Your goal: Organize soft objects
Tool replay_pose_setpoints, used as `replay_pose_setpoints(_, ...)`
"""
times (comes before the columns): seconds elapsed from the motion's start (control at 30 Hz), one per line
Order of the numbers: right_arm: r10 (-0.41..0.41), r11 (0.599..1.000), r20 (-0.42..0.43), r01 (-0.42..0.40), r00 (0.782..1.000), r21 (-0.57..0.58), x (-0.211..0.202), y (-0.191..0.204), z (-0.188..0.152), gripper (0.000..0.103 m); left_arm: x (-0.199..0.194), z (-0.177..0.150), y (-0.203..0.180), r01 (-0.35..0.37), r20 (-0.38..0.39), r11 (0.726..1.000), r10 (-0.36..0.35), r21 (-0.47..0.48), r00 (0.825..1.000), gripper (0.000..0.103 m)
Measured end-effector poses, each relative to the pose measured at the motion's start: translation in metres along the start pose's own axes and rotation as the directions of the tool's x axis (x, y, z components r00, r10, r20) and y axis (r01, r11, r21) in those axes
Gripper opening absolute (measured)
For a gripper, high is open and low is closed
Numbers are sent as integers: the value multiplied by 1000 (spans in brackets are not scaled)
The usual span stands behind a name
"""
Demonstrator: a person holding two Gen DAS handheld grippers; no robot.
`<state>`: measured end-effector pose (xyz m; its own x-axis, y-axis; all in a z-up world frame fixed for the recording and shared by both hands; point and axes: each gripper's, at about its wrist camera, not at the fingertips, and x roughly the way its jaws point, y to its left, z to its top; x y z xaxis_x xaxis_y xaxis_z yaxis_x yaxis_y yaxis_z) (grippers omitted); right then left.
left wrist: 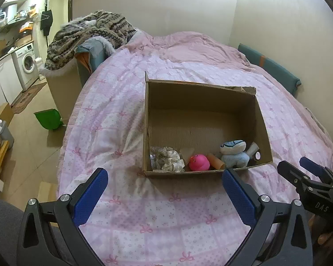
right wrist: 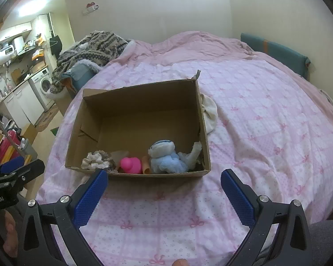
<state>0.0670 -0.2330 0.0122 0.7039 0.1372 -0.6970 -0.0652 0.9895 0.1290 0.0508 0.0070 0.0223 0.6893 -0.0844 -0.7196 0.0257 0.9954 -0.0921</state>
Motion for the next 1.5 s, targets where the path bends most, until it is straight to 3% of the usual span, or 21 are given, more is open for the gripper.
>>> replay_pose_setpoints(1.5,7,999,17,-8,1000,32,-6,-8,3,103,0,0,-1,3,-4,1000,-3,1,1000,103)
